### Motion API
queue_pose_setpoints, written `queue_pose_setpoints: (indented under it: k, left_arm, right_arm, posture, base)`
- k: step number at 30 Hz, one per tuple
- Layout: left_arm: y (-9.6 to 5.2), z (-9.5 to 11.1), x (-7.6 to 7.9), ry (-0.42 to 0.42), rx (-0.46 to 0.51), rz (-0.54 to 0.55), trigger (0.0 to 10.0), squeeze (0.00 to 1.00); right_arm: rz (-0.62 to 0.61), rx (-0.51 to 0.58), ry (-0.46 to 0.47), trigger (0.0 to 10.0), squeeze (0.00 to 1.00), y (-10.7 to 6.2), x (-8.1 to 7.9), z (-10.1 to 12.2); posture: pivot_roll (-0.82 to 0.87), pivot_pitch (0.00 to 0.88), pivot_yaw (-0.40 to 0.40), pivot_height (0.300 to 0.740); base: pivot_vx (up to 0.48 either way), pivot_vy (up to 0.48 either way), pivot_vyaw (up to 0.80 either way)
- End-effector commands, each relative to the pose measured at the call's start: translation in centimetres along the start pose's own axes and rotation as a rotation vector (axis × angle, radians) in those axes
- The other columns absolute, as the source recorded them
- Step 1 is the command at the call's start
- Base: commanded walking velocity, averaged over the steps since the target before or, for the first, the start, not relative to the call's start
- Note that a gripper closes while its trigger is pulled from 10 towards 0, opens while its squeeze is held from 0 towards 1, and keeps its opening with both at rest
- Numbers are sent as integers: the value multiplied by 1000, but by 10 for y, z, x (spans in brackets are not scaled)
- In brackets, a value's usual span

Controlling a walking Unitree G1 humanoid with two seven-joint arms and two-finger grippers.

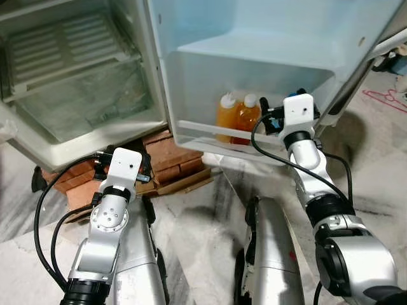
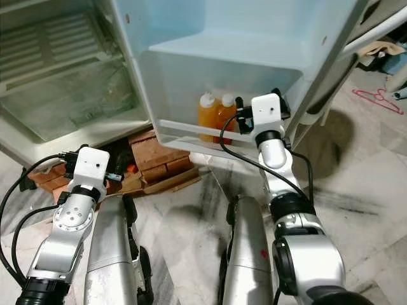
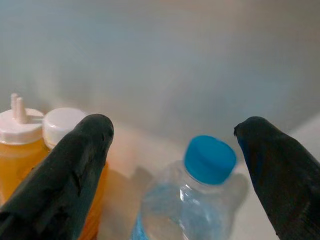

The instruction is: Restocking fridge

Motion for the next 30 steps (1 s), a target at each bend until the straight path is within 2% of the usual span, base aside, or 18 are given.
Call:
queue_pose_setpoints:
  k: [1,3,6,7,10,11,12,14,17,19,23,28,30]
  left_arm:
    - [-2,-7,-3,4,-19,16,10000,0]
    - [-3,-9,-3,1,-22,14,10000,0]
    - [-4,-11,-1,-10,-24,10,10000,0]
    - [-5,-13,1,-9,-25,2,10000,0]
    - [-7,-17,4,8,-46,-12,10000,0]
    - [-7,-18,4,9,-45,-14,10000,0]
    - [-6,-17,5,5,-38,-13,10000,0]
    - [-4,-14,3,3,-17,-1,10000,0]
    - [-2,-13,1,0,-14,9,10000,0]
    - [1,-14,-3,1,-19,25,10000,0]
    - [5,-15,-2,-2,-23,15,10000,0]
    - [9,-13,5,-4,-13,-8,10000,0]
    - [11,-12,7,-16,-10,-2,10000,0]
  right_arm:
    - [18,7,31,10000,1000,-3,-1,1]
    - [45,12,32,10000,1000,-8,-4,-1]
    - [101,25,67,10000,1000,-22,-17,-5]
    - [133,27,86,10000,1000,-34,-28,-8]
    - [163,14,108,10000,1000,-52,-40,-13]
    - [161,-5,121,10000,0,-62,-45,-17]
    - [144,-25,142,10000,0,-76,-49,-21]
    - [107,-9,158,10000,0,-89,-49,-21]
    - [77,-10,162,10000,0,-94,-45,-21]
    - [-6,-42,194,10000,0,-103,-34,-25]
    - [-45,-62,187,10000,0,-108,-28,-26]
    - [-15,-76,175,10000,0,-109,-25,-27]
    - [5,-75,209,10000,0,-108,-22,-26]
  posture:
    - [55,92,17,487]
    - [48,92,19,487]
    - [36,89,19,487]
    - [34,85,18,487]
    - [30,73,16,487]
    - [28,63,14,487]
    - [28,54,14,487]
    - [29,40,15,487]
    - [26,35,19,487]
    - [7,23,32,487]
    - [-20,17,51,487]
    - [-28,18,53,487]
    - [-26,19,52,487]
  base:
    - [0,0,0]
    - [0,0,0]
    - [0,0,0]
    - [0,0,0]
    - [0,0,0]
    - [0,0,0]
    - [0,0,0]
    - [0,-120,0]
    - [0,-247,0]
    - [0,-309,0]
    - [0,-405,0]
    - [0,-431,0]
    - [0,0,0]
Point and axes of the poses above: a point about 5 cm out from each wrist's last joint towards the gripper, its own y axis pointing out of the wrist towards the gripper, its own z axis along the axis of the wrist's last joint, x = y × z, the point moved 1 cm from there along y, pointing out of the wrist towards the gripper
